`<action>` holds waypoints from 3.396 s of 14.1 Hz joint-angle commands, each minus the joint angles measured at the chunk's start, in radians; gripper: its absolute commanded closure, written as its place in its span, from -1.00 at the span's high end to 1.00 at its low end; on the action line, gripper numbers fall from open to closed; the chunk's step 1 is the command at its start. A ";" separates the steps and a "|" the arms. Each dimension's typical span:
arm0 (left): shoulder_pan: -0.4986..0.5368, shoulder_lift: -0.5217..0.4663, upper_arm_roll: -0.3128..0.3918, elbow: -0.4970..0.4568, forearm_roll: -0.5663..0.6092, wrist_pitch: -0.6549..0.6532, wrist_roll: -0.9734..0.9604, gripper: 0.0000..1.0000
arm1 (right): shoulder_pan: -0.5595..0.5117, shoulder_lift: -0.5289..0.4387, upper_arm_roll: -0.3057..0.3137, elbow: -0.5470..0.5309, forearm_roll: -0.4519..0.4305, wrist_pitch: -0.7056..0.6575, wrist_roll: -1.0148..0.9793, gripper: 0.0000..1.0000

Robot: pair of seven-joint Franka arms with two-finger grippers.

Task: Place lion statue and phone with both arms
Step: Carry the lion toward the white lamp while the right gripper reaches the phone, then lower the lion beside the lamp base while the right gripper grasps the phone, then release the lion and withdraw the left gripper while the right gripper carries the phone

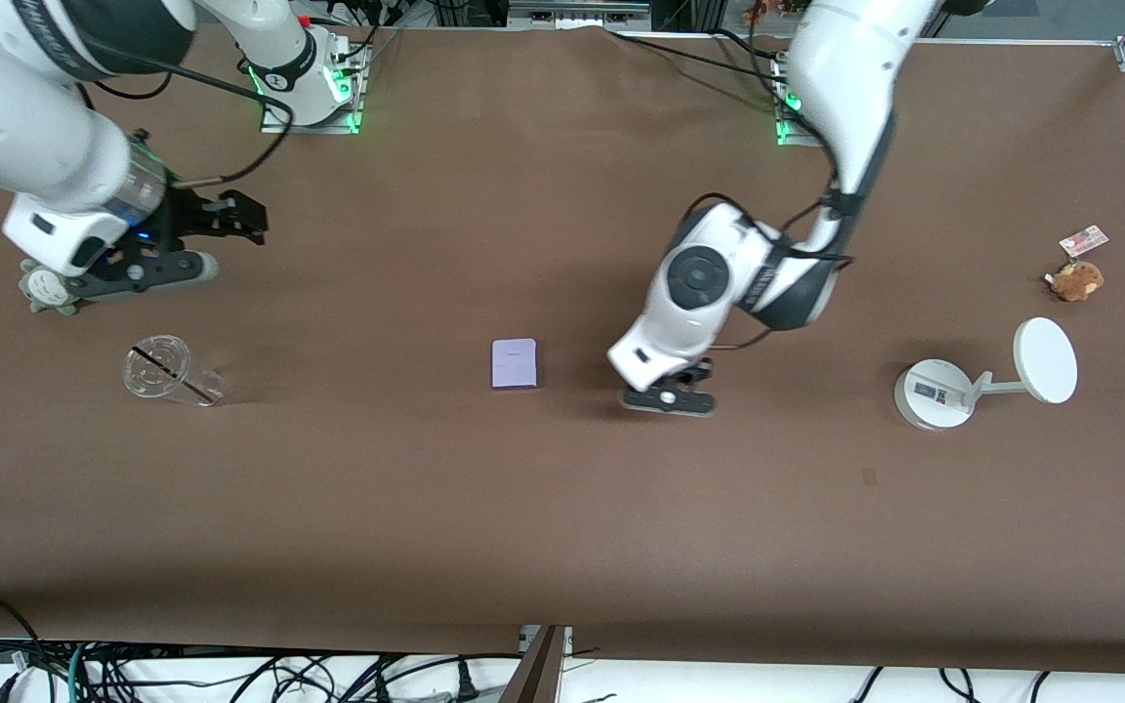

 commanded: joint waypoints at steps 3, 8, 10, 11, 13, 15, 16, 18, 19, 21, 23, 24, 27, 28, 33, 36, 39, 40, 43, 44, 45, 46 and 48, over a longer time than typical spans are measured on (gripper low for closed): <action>0.155 -0.079 -0.009 -0.028 0.018 -0.166 0.055 -0.78 | 0.131 0.123 0.000 0.012 0.005 0.161 0.203 1.00; 0.313 -0.064 -0.006 -0.071 0.021 -0.124 0.245 -0.79 | 0.217 0.276 0.000 0.016 0.004 0.379 0.349 1.00; 0.340 -0.064 -0.007 -0.117 0.126 -0.078 0.254 -0.79 | 0.252 0.342 0.000 0.018 -0.002 0.445 0.408 1.00; 0.348 -0.065 -0.007 -0.158 0.169 -0.026 0.256 -0.78 | 0.271 0.375 0.000 0.021 -0.002 0.488 0.432 1.00; 0.374 -0.070 -0.006 -0.236 0.205 0.095 0.257 -0.78 | 0.294 0.430 0.000 0.026 -0.002 0.565 0.474 1.00; 0.400 -0.070 -0.007 -0.262 0.252 0.139 0.259 -0.77 | 0.314 0.490 -0.002 0.048 -0.004 0.632 0.513 1.00; 0.400 -0.070 -0.006 -0.266 0.254 0.142 0.259 -0.77 | 0.328 0.523 -0.002 0.070 -0.004 0.658 0.535 1.00; 0.428 -0.067 -0.010 -0.266 0.254 0.142 0.260 -0.77 | 0.342 0.576 -0.003 0.108 -0.004 0.695 0.550 1.00; 0.430 -0.067 -0.012 -0.267 0.254 0.142 0.259 -0.76 | 0.346 0.590 -0.003 0.111 -0.004 0.715 0.549 1.00; 0.430 -0.064 -0.013 -0.267 0.253 0.142 0.259 -0.76 | 0.352 0.620 -0.003 0.111 -0.005 0.761 0.544 1.00; 0.437 -0.055 -0.015 -0.269 0.247 0.142 0.259 -0.73 | 0.362 0.657 -0.003 0.111 -0.005 0.824 0.541 1.00; 0.439 -0.053 -0.015 -0.267 0.240 0.142 0.257 -0.68 | 0.366 0.674 -0.003 0.111 -0.005 0.848 0.540 1.00; 0.439 -0.053 -0.015 -0.269 0.237 0.140 0.259 -0.53 | 0.374 0.709 -0.003 0.111 -0.051 0.885 0.532 1.00; 0.439 -0.054 -0.016 -0.267 0.236 0.137 0.257 -0.14 | 0.375 0.715 -0.002 0.111 -0.065 0.887 0.529 1.00; 0.439 -0.067 -0.016 -0.258 0.236 0.119 0.248 1.00 | 0.394 0.728 -0.003 0.111 -0.074 0.887 0.503 1.00; 0.434 -0.105 -0.044 -0.220 0.234 0.006 0.248 1.00 | 0.392 0.728 -0.003 0.111 -0.073 0.887 0.495 0.52; 0.434 -0.148 -0.094 -0.142 0.234 -0.155 0.247 1.00 | 0.389 0.725 -0.003 0.111 -0.074 0.886 0.488 -0.02; 0.434 -0.154 -0.113 -0.102 0.234 -0.215 0.247 1.00 | 0.386 0.723 -0.003 0.111 -0.074 0.884 0.485 -0.02; 0.436 -0.157 -0.151 0.039 0.172 -0.401 0.250 1.00 | 0.357 0.705 -0.008 0.111 -0.067 0.872 0.448 -0.05; 0.436 -0.165 -0.151 0.090 0.126 -0.454 0.253 1.00 | 0.345 0.697 -0.006 0.111 -0.067 0.843 0.429 -0.05; 0.437 -0.185 -0.151 0.130 0.106 -0.506 0.256 1.00 | 0.333 0.679 -0.006 0.111 -0.062 0.812 0.408 -0.05; 0.434 -0.209 -0.153 0.162 0.104 -0.543 0.254 1.00 | 0.320 0.674 -0.006 0.110 -0.062 0.791 0.391 -0.05; 0.431 -0.260 -0.153 0.181 0.104 -0.571 0.254 1.00 | 0.287 0.643 -0.006 0.105 -0.061 0.740 0.351 -0.05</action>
